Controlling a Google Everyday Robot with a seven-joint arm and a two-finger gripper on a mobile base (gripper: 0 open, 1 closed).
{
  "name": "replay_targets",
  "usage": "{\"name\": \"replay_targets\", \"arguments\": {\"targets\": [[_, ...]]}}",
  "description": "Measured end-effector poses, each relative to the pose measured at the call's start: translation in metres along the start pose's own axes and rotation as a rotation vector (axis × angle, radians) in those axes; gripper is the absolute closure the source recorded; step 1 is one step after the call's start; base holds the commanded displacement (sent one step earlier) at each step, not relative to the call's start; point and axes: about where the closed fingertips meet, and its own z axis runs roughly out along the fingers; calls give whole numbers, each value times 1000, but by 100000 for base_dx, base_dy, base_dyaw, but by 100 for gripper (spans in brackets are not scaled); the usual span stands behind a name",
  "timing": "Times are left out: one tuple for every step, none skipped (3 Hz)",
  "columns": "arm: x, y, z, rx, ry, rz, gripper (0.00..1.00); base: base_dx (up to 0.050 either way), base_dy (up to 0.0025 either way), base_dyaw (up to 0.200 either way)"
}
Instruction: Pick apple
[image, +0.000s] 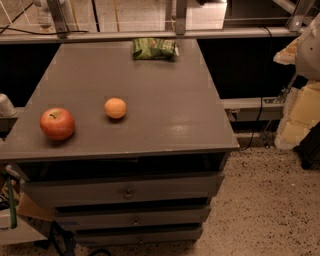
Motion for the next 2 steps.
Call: {"name": "replay_targets", "arguments": {"targets": [[0, 0, 0, 0, 0, 0, 0, 10000, 0, -4], [0, 0, 0, 0, 0, 0, 0, 0, 0, 0]]}}
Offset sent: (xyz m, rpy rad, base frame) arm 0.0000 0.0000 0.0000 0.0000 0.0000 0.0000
